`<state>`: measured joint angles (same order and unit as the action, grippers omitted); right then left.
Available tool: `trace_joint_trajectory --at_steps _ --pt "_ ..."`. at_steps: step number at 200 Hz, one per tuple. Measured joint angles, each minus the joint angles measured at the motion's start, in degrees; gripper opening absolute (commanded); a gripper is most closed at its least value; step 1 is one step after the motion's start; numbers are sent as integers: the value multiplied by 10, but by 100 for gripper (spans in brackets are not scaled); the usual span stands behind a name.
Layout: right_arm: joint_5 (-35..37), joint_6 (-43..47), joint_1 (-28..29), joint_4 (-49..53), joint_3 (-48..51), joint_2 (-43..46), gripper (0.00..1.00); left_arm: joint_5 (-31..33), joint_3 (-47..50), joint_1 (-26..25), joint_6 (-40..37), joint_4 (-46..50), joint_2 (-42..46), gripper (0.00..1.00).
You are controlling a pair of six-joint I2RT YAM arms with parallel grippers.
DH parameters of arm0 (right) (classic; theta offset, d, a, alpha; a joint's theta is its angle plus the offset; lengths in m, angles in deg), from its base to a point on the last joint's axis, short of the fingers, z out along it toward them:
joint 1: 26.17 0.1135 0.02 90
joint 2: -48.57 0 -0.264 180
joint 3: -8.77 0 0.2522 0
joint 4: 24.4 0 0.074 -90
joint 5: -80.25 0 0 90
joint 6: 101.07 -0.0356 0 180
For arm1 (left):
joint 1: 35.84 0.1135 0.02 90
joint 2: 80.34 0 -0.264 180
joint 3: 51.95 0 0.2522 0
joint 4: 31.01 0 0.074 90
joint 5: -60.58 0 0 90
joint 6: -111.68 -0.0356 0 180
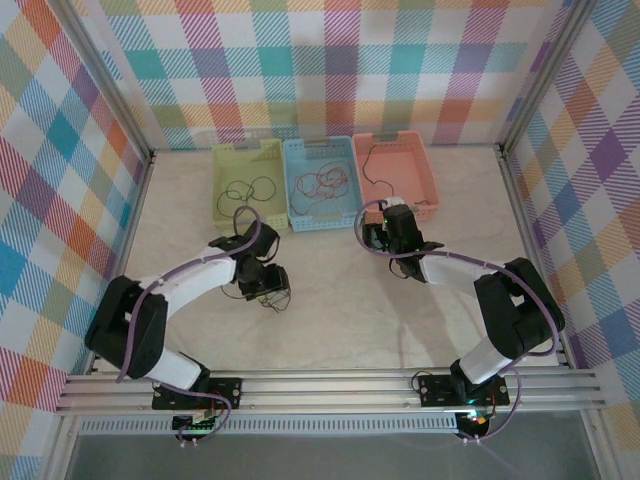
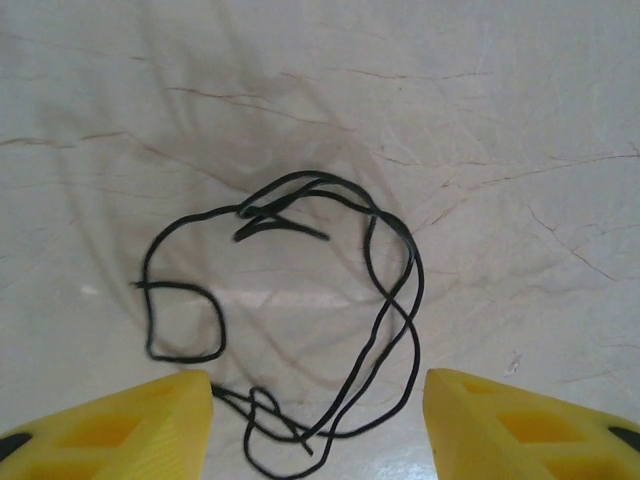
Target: Untangle the cables
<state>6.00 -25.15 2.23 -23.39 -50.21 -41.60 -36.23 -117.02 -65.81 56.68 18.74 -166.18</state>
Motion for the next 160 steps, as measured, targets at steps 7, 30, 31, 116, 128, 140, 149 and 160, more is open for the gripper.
trace_joint_trajectory --at_steps 7,30,31,116,128,140,149,160 --pt "0 0 0 0 0 0 63 1 -4 -7 -1 -1 -8 49" --pt "0 0 0 0 0 0 63 4 -11 -23 0 -2 -29 34" --pt "0 0 0 0 0 0 63 4 -11 -23 -1 -2 -30 33" --pt "0 2 0 2 0 0 63 2 -12 -44 -14 -5 -44 0" --pt "0 2 0 2 0 0 63 1 -16 -49 -14 -3 -44 0" --pt "0 2 0 2 0 0 63 -2 -24 -54 -14 -4 -43 0" --pt "0 2 0 2 0 0 63 -6 -31 -57 -15 -5 -42 0" --pt "-3 2 0 2 0 0 63 -14 -39 -61 -17 -7 -37 0"
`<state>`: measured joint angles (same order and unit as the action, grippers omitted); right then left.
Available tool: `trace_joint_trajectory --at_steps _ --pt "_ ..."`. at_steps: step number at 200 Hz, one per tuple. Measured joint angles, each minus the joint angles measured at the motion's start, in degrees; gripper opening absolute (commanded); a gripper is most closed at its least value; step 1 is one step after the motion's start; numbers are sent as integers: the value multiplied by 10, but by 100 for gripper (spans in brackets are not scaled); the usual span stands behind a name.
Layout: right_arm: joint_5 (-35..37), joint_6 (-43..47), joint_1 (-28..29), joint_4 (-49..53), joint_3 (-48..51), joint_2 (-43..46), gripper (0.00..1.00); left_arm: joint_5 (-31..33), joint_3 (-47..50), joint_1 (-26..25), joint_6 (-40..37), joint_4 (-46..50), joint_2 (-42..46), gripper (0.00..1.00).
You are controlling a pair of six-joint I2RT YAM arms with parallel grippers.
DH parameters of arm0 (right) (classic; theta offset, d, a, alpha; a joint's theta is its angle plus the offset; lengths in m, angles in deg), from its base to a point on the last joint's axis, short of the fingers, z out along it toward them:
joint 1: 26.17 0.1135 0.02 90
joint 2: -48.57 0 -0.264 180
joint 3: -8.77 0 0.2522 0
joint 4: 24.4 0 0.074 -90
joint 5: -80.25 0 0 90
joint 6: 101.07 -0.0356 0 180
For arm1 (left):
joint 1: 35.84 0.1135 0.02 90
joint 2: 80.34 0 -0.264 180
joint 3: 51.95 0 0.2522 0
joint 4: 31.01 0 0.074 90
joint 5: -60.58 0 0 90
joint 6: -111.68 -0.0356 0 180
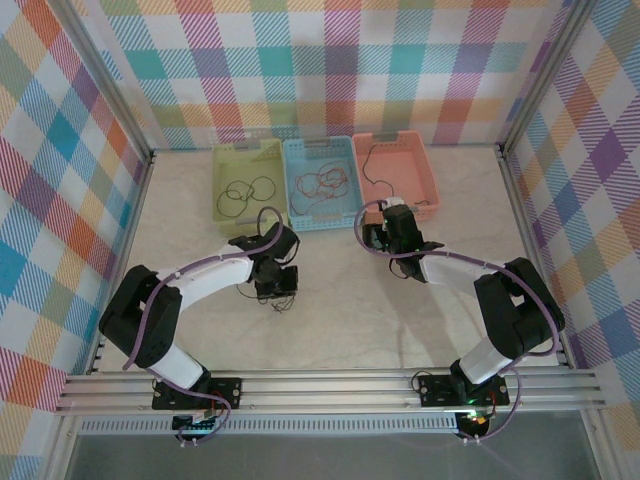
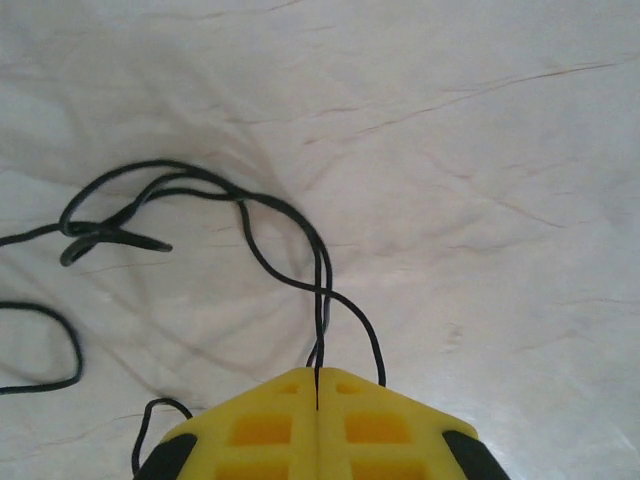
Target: Untangle the cables
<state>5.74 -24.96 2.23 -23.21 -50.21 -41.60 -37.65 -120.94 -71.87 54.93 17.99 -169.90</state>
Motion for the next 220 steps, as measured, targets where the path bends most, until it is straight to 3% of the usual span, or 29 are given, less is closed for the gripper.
trace_joint_trajectory --at_steps 58,104,177,220 --pt "-49 7 0 -51 32 21 60 -33 -69 -3 -44 -47 22 0" --pt "-151 42 23 -140 70 45 60 -49 -76 -3 -66 -94 25 0" --pt "-318 96 56 -213 74 45 61 -74 -3 -3 -68 -197 68 0" --pt "-392 102 62 -197 48 14 58 -94 15 -3 -67 -234 81 0"
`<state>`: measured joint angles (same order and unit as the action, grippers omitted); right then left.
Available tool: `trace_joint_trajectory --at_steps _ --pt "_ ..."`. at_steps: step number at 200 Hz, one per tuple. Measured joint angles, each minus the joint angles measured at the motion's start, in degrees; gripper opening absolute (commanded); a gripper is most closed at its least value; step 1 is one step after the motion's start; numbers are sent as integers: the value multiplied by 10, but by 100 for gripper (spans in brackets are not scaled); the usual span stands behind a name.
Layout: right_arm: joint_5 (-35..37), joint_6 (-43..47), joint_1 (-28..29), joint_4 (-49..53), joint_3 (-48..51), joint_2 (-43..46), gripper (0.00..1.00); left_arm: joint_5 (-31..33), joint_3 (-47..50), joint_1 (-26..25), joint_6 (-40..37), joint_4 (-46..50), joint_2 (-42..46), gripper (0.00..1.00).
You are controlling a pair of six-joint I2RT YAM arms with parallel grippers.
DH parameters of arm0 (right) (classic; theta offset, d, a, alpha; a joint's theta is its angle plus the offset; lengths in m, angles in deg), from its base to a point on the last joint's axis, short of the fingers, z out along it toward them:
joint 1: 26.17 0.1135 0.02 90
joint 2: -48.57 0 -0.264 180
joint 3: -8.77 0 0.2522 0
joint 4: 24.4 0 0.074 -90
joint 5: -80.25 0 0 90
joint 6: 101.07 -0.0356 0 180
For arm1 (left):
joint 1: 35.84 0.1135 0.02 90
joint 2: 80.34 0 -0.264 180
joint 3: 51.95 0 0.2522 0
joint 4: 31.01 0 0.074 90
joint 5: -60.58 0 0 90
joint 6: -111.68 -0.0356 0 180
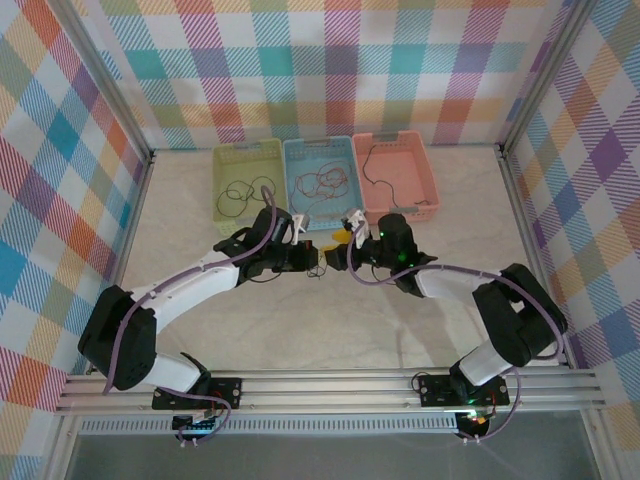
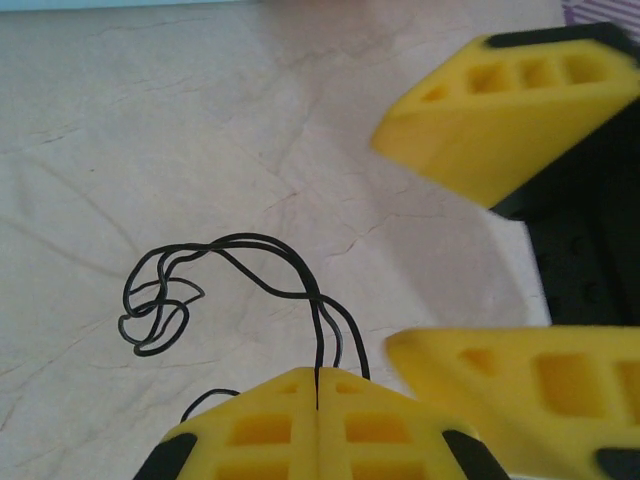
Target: Untangle the cables
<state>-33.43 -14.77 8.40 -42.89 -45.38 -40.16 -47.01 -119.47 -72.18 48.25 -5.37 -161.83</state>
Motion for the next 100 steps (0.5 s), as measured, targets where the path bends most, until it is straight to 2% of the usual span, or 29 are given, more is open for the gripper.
trace_joint_trajectory --at_steps 47,100 --pt "-28 17 7 41 -24 -13 50 3 19 0 4 -5 18 0" --pt "-49 35 13 112 -76 -49 44 6 50 0 13 -23 50 0"
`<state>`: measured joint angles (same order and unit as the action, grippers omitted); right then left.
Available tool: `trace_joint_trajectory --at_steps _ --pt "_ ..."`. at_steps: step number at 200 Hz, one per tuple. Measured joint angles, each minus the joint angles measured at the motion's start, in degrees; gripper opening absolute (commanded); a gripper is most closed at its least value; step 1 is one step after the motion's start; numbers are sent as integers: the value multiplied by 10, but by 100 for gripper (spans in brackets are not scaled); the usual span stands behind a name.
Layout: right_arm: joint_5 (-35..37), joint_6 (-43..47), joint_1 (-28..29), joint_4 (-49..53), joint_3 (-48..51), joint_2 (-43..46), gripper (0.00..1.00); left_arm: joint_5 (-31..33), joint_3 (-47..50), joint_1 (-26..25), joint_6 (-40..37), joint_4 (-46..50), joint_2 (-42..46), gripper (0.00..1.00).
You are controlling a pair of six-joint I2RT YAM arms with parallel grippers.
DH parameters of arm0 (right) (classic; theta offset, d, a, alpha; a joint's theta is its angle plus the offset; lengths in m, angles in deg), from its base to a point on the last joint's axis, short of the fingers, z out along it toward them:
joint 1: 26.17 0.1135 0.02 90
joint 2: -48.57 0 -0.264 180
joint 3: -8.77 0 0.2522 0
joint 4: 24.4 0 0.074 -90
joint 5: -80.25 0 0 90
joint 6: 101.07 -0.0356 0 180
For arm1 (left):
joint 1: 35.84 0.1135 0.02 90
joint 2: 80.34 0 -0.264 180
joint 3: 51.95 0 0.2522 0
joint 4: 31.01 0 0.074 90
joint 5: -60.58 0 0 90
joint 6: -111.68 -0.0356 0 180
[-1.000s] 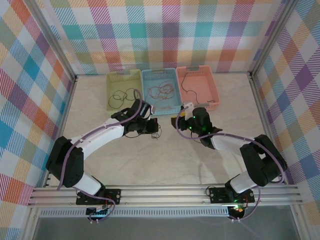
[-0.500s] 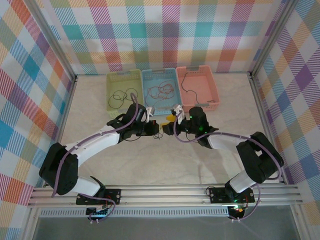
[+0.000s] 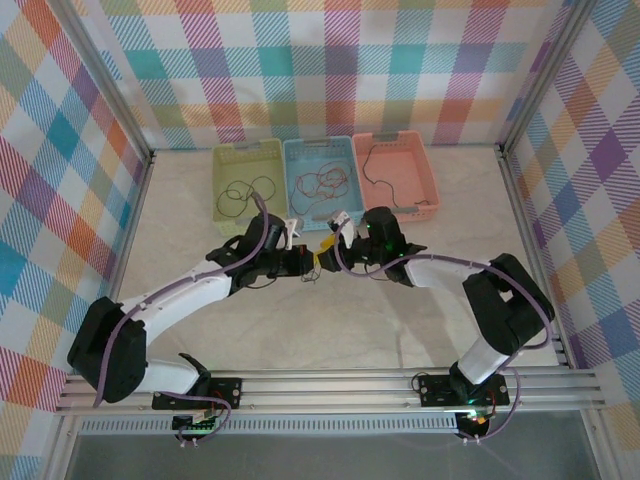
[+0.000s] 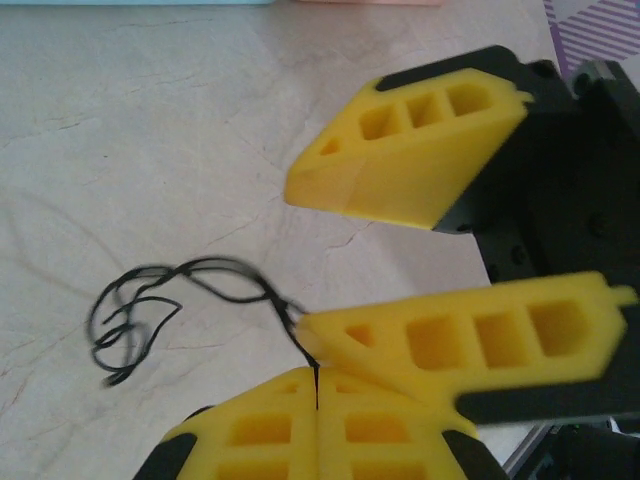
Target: Untangle the cables
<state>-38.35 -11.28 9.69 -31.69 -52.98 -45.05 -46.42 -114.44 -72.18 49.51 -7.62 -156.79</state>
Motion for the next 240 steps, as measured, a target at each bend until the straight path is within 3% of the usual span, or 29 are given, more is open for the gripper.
trace_joint_trajectory --at_steps 90,240 --pt "-4 34 17 79 -28 -27 44 6 35 0 10 -45 76 0" --pt "38 39 28 78 -32 -31 53 -12 40 0 20 -79 74 0"
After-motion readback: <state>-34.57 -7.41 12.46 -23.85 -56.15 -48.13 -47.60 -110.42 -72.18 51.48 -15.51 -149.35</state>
